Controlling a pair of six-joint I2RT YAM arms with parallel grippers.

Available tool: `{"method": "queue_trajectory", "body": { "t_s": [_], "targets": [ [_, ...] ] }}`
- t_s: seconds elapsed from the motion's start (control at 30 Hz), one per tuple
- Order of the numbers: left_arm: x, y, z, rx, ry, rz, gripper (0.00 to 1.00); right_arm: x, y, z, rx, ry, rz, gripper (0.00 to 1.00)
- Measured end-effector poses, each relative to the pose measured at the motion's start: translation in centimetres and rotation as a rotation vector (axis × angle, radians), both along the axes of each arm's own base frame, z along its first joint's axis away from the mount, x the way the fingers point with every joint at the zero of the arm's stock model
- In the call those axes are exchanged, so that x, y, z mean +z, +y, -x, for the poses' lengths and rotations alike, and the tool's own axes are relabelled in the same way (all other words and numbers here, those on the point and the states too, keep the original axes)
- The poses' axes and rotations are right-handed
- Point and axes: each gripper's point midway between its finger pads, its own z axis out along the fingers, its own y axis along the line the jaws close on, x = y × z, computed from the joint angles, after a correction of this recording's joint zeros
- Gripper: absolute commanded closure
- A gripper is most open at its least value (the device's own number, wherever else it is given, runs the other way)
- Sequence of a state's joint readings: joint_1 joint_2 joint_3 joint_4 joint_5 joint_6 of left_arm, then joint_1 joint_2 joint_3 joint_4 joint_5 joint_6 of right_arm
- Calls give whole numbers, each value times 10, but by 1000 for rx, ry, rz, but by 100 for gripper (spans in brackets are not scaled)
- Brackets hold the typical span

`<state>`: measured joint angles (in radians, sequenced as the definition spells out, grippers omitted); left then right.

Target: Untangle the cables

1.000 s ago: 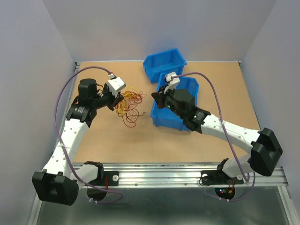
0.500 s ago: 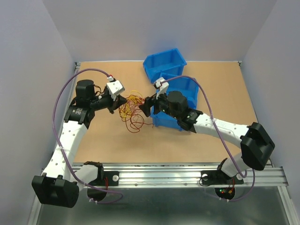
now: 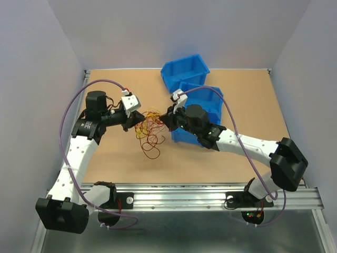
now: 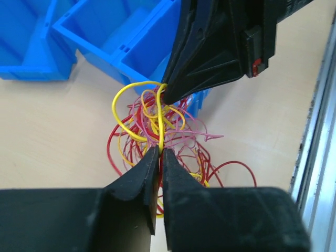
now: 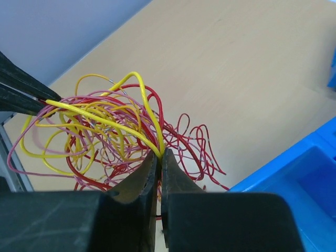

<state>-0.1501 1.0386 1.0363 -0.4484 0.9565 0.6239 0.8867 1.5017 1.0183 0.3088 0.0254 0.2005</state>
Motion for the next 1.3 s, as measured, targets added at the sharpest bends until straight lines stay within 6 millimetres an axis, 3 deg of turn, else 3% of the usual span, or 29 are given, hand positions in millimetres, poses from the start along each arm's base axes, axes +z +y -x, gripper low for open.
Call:
{"method": "queue_trajectory", "body": {
  "t_s": [0.07, 0.13, 0.17, 0.33, 0.4, 0.47, 0.6, 0.73, 1.0, 1.2, 1.3],
  "targets": [
    [2, 3, -5, 31, -19, -6, 78, 3, -5, -3, -43, 3, -8, 100],
    [5, 9, -11, 90, -49, -3, 65, 8, -13, -3, -83, -2, -20, 99],
    [7, 16, -15, 147, -68, -11, 49, 14, -24, -3, -123, -11, -31, 99],
    [29, 64, -44, 490, -209, -26, 23, 37, -56, 7, -191, -44, -91, 99],
    [38, 78, -45, 566, -266, -15, 18, 48, -58, 9, -191, -58, -121, 99],
    [43, 72, -38, 520, -293, -3, 4, 50, -56, 11, -172, -60, -131, 100],
    [43, 43, -15, 300, -325, 8, 4, 39, -45, 16, -120, -34, -116, 100],
    [32, 27, -3, 157, -340, 6, 5, 32, -40, 19, -86, -17, -104, 100],
    [5, 9, -2, 26, -314, -14, 11, 33, -34, 26, -39, -4, -113, 99],
    [-15, -6, -7, -27, -263, -35, 25, 33, -32, 30, -19, 7, -122, 99],
    [-26, -14, -11, -38, -234, -51, 41, 33, -31, 31, -10, 11, -124, 100]
  ]
}}
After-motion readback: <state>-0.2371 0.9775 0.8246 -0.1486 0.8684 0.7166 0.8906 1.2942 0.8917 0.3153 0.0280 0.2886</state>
